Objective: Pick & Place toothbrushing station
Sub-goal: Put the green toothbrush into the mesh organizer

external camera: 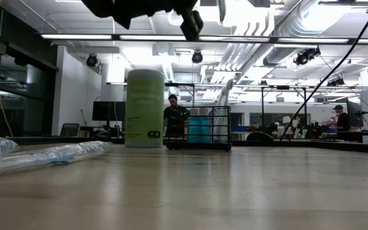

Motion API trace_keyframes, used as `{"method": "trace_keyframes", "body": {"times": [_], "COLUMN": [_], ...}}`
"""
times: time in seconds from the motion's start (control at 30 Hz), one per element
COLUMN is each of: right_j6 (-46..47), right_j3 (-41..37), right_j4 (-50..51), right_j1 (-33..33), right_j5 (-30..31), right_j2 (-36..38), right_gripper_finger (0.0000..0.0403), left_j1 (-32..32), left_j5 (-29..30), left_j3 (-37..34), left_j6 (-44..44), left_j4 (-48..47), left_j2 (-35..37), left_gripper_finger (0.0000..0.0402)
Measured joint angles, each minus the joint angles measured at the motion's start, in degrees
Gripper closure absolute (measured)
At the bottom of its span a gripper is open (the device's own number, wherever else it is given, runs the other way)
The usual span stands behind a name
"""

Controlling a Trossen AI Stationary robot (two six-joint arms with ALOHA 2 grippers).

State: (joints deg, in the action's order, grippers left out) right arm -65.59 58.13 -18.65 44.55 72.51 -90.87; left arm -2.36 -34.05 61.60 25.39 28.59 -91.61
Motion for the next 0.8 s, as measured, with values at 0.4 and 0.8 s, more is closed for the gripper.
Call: {"method": "trace_keyframes", "body": {"times": [0.4, 0.8], "right_j6": [20.07, 25.9], "right_j3": [0.0, 0.0], "right_j4": [0.0, 0.15], "right_j1": [0.46, 0.46], "right_j5": [3.43, 3.87], "right_j2": [0.0, 0.0], "right_gripper_finger": [0.027, 0.027], "left_j1": [-5.23, -12.2], "left_j5": [17.19, 22.51], "left_j3": [0.0, 1.84], "left_j6": [-10.58, -11.56], "left_j4": [-6.71, -6.39], "left_j2": [0.0, 0.04], "left_gripper_finger": [0.0392, 0.0392]}}
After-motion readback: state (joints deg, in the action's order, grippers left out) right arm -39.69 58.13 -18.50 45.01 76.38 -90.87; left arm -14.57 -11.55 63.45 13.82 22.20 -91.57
